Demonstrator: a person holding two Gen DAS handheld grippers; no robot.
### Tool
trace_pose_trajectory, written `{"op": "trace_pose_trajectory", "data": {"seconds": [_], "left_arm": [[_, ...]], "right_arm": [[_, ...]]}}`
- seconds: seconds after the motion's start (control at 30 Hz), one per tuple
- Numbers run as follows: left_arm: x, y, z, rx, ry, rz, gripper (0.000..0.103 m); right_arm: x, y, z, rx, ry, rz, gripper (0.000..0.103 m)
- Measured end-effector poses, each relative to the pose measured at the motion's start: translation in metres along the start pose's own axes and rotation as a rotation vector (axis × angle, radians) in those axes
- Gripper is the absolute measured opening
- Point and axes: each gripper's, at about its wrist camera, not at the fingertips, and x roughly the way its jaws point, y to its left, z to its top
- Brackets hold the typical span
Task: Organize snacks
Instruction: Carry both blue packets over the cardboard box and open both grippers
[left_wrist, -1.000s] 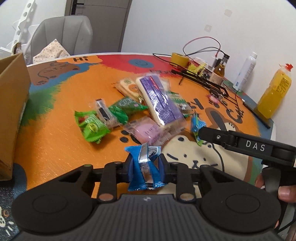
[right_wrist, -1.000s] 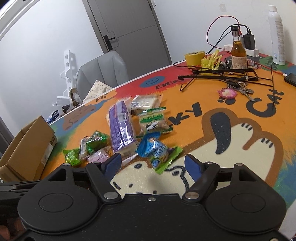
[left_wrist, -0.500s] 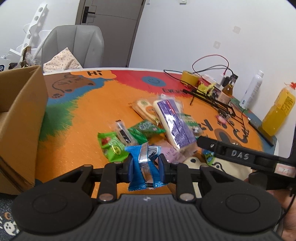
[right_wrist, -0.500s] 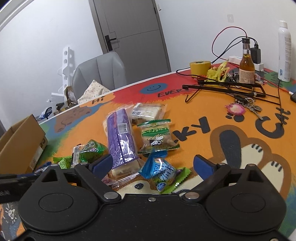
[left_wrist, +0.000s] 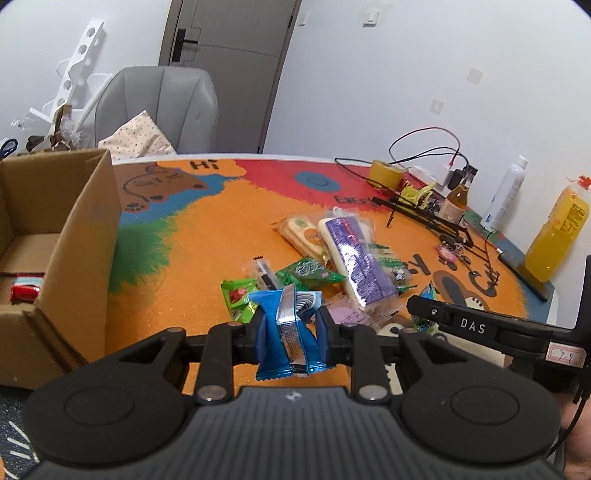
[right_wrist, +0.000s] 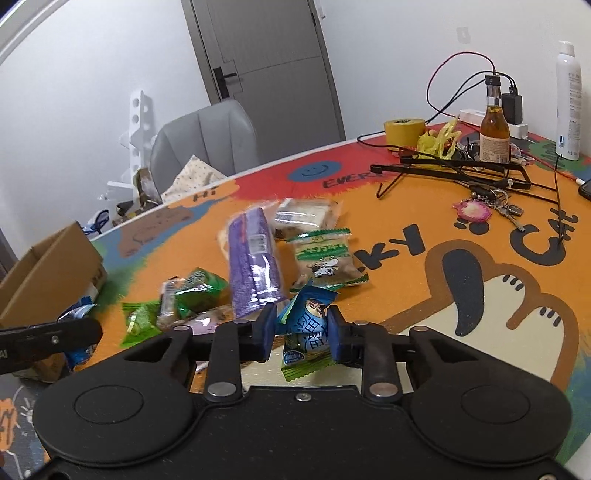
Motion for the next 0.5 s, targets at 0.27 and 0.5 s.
{"op": "trace_pose_trajectory", "data": {"seconds": [0.27, 0.5], "left_arm": [[-0.018, 0.005, 0.009, -0.005, -0.034, 0.000, 0.026], [-0.034, 0.019, 0.021, -0.020, -0.066, 0.009, 0.026]], "right_arm": [[-0.017, 0.017, 0.007, -0.008, -0.019, 0.040, 0.027], [-0.024, 0.048, 0.018, -0.040, -0.039, 0.080, 0.026]]}}
